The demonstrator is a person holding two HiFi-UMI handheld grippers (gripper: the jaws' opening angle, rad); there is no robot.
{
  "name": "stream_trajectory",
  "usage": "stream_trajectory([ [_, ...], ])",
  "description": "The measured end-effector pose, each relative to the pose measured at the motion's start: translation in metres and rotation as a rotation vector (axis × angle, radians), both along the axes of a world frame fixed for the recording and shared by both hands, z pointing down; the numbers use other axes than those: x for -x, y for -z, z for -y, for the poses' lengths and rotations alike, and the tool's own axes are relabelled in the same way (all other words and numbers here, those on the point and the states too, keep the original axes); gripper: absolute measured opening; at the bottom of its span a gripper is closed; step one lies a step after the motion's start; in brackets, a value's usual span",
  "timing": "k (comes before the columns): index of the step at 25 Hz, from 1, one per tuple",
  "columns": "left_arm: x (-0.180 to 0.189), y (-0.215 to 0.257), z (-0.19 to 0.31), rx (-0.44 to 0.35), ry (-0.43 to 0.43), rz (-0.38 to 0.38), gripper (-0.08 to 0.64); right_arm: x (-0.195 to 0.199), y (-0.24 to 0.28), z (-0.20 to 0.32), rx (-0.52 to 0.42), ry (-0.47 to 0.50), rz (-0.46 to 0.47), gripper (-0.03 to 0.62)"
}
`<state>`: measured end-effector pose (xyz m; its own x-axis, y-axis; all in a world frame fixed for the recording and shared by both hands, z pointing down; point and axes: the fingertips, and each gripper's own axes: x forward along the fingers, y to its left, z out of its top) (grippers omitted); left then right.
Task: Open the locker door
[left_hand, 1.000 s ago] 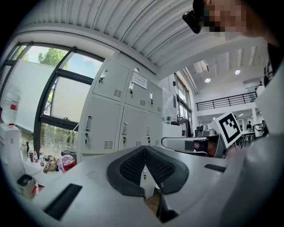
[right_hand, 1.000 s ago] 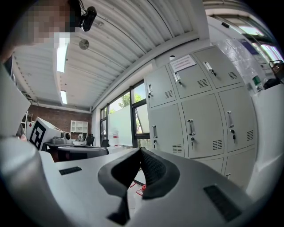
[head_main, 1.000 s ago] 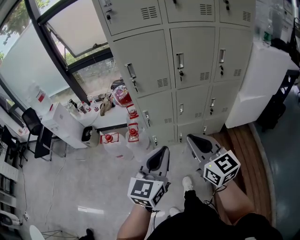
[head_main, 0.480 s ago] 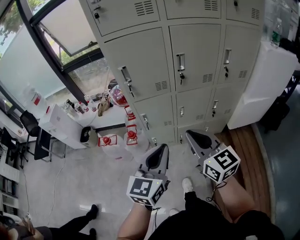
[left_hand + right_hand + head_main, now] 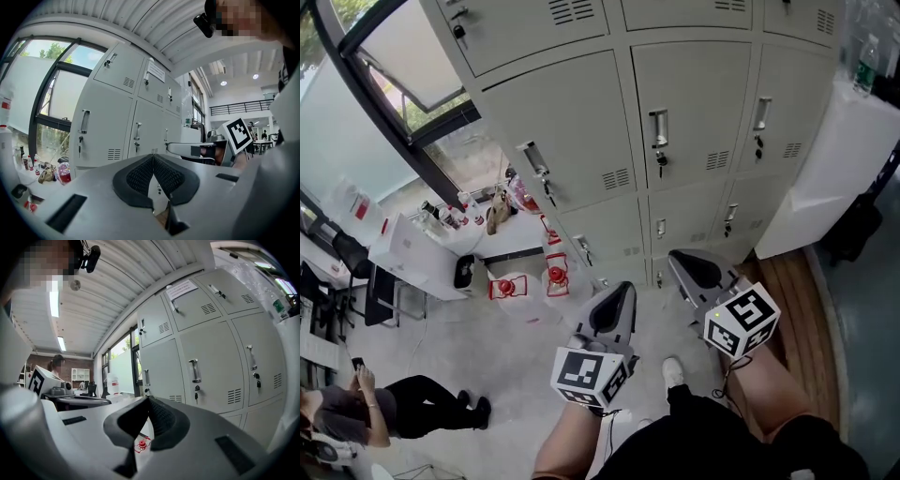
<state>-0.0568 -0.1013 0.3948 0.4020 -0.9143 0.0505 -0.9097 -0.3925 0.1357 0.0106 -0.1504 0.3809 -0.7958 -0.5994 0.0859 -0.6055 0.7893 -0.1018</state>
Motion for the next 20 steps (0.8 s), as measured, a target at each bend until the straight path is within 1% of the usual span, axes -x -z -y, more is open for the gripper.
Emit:
stream_trajectory([
  [4, -0.001, -0.001, 0.021, 0.008, 0.004, 0.0, 0.017, 0.001, 0.0, 0.023, 0.001, 0.003, 0.002, 0.054],
  [12, -0.004, 0.005, 0.063, -0.005, 0.011, 0.016, 0.017, 0.001, 0.002, 0.069, -0.004, 0.007, 0.015, 0.054],
  [20, -0.007, 0.011, 0.107, -0.026, 0.031, 0.014, 0.017, -0.001, 0.003, 0.115, -0.01, 0.018, 0.012, 0.054],
])
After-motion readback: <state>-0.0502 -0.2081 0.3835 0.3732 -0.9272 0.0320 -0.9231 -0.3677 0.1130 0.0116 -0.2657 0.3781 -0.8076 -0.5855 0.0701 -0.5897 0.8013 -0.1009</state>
